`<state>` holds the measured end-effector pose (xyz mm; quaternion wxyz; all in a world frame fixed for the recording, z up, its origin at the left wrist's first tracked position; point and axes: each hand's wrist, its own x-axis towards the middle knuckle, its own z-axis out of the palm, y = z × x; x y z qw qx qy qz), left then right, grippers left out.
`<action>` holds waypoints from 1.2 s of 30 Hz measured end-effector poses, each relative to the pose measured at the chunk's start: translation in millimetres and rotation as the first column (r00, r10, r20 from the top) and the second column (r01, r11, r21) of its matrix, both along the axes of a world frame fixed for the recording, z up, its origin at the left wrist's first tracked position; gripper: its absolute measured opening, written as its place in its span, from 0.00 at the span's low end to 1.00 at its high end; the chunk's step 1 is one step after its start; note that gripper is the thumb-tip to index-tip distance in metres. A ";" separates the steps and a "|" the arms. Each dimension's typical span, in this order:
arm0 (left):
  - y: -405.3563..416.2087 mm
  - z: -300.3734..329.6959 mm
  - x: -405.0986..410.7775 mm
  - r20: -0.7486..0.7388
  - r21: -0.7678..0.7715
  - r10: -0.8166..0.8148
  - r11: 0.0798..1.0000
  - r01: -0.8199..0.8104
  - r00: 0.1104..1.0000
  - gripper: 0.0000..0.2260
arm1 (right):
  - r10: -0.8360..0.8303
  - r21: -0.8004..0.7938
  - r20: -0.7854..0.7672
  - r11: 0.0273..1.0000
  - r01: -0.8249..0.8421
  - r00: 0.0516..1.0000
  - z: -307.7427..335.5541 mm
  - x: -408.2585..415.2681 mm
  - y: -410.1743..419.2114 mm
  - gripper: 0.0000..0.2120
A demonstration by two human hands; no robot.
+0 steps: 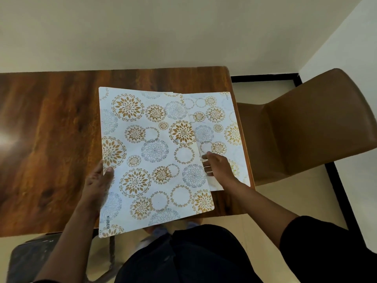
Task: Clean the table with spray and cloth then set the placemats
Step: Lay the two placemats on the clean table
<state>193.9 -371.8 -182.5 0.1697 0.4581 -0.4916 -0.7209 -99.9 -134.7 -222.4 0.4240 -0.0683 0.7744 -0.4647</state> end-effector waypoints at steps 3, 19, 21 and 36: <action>1.0 0.6 7.8 -0.015 0.013 0.062 0.998 -0.062 0.998 0.15 | 0.068 -0.118 0.215 0.992 -0.043 0.974 15.7 -0.5 -21.3 0.13; -49.6 -7.9 65.1 -0.158 0.165 0.294 0.949 -0.268 0.943 0.19 | 0.223 -0.270 0.157 0.947 -0.176 0.962 65.7 19.2 -125.7 0.20; -66.3 -6.0 78.9 -0.156 0.179 0.320 0.940 -0.292 0.935 0.19 | 0.198 -0.272 0.152 0.950 -0.152 0.968 67.7 26.8 -142.6 0.21; -128.6 3.5 215.5 -0.016 0.196 0.582 0.799 -0.569 0.813 0.17 | 0.067 -0.296 0.234 0.955 0.006 0.970 72.6 177.1 -292.7 0.15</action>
